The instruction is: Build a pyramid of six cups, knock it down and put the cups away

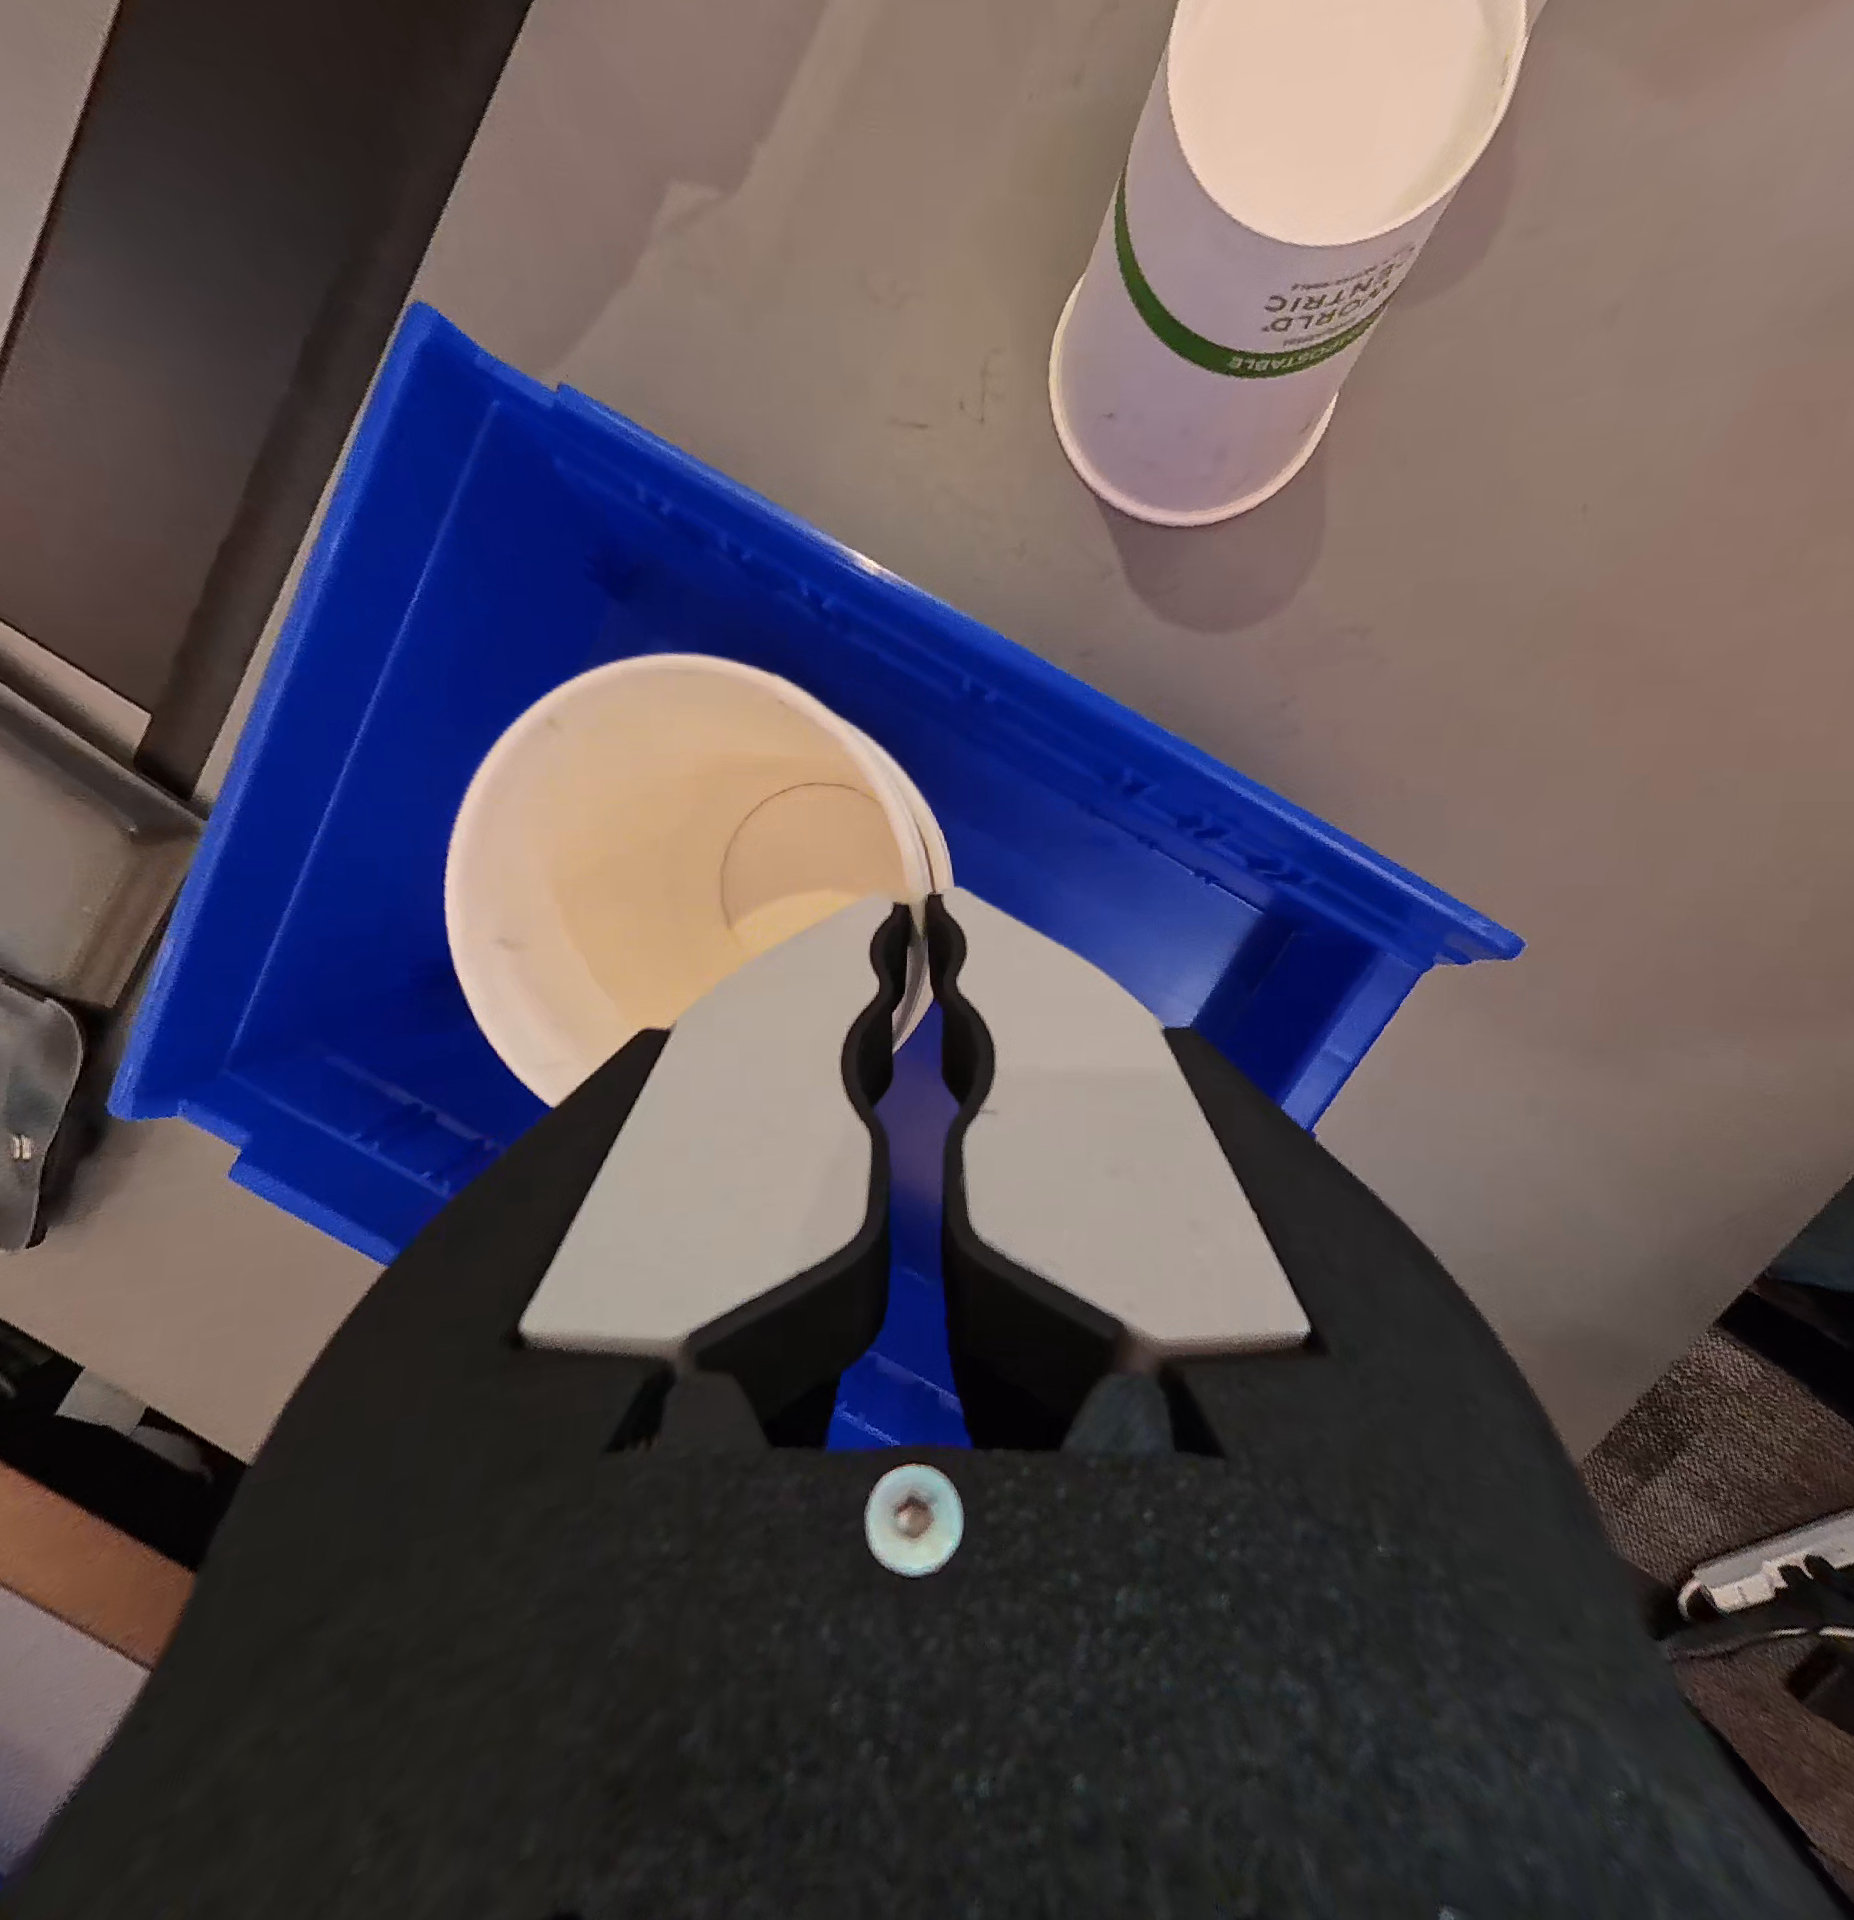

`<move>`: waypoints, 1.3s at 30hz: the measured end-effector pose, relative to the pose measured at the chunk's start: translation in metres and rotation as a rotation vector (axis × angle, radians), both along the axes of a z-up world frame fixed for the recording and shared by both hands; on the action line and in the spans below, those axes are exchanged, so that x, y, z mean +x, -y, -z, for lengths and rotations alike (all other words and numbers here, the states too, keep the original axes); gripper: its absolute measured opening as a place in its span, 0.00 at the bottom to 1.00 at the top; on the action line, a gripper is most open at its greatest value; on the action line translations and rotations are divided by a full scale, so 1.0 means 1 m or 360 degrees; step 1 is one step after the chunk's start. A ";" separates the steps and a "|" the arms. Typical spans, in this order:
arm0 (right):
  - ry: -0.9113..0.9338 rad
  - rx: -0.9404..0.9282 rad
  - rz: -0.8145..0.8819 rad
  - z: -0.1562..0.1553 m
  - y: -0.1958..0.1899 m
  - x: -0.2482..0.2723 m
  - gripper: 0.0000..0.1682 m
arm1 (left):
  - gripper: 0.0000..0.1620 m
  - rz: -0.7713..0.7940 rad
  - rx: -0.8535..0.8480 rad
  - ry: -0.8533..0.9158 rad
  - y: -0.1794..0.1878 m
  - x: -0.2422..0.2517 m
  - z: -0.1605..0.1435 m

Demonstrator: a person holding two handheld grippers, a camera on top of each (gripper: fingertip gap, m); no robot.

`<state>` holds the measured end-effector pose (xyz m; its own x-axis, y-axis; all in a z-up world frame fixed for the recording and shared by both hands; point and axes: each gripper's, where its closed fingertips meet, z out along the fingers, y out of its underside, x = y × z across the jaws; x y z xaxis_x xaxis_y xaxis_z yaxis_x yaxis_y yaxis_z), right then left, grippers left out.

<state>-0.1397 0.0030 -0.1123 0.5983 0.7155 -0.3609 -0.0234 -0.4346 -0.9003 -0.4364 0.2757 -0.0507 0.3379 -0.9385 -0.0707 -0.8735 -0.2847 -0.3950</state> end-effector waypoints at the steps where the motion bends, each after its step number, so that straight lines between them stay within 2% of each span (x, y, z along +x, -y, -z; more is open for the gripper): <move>1: 0.0003 -0.0004 -0.0004 0.001 0.000 0.000 0.42 | 0.02 0.0002 -0.0014 -0.0003 0.001 0.000 0.000; 15: 0.0040 -0.0007 -0.0047 0.000 0.003 -0.009 0.41 | 0.02 0.0022 -0.0104 0.0067 0.008 0.001 -0.021; 31: 0.0077 -0.0014 -0.0076 0.003 0.005 -0.012 0.41 | 0.02 -0.0035 -0.0207 0.0031 0.011 0.002 -0.012; 39: 0.0098 -0.0025 -0.0096 0.007 0.006 -0.014 0.41 | 0.02 -0.0023 -0.0175 0.0116 0.009 0.002 -0.035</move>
